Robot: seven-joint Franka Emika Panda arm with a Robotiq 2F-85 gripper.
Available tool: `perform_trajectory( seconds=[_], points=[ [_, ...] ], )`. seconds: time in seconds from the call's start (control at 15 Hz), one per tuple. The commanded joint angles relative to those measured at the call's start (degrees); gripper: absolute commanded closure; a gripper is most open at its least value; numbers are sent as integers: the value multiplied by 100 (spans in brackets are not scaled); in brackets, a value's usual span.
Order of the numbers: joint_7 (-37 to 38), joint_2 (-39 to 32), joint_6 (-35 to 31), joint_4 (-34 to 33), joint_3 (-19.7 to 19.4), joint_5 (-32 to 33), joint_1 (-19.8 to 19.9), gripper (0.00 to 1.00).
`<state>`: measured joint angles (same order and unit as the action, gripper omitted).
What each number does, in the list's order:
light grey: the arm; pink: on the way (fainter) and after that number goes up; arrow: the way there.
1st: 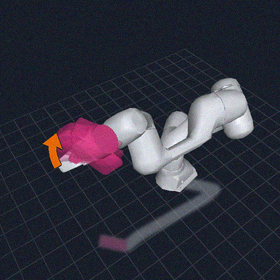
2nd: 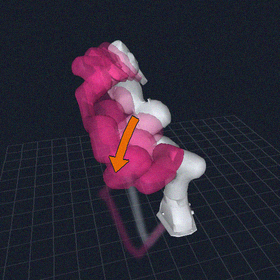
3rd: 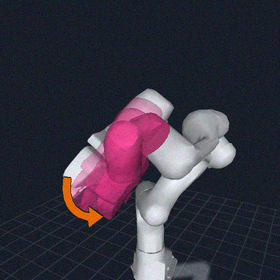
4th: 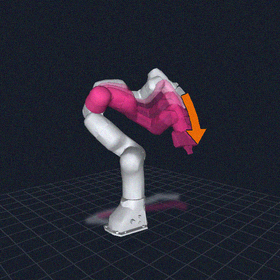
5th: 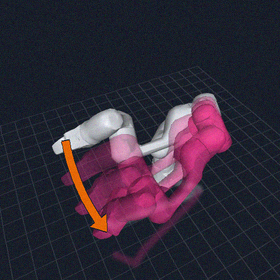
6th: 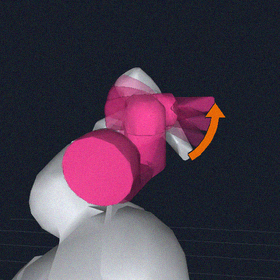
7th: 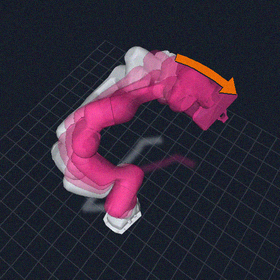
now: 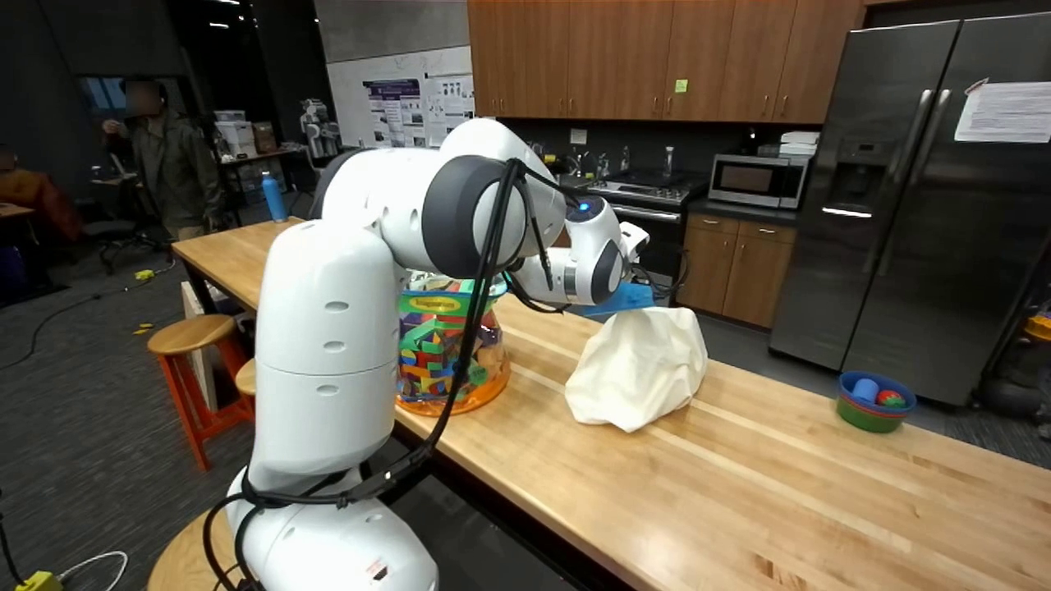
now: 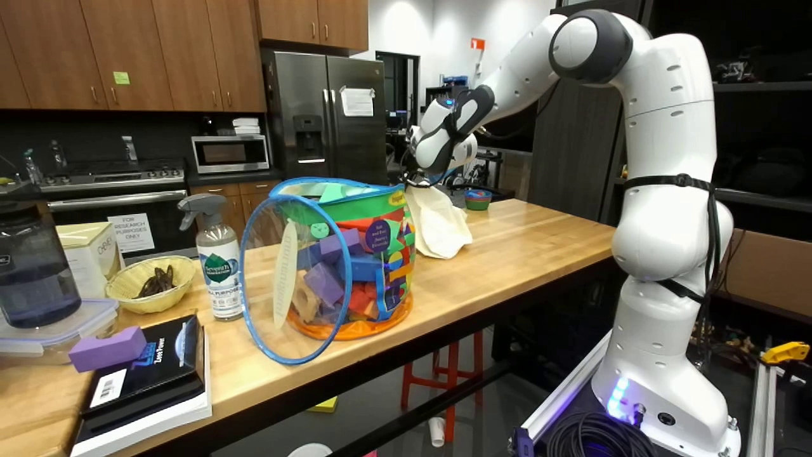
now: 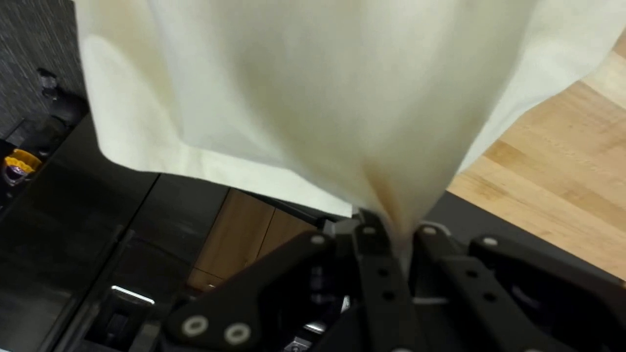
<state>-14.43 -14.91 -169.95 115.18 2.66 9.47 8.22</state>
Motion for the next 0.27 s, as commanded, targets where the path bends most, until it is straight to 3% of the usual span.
perform_trajectory(
  seconds=[0.0,0.13,0.2],
  points=[
    [-25,49,-4,78,-117,-54,-121,84],
    [-25,118,-4,163,-125,-53,-114,70],
    [-25,130,-4,174,-128,-52,-112,69]
  ],
)
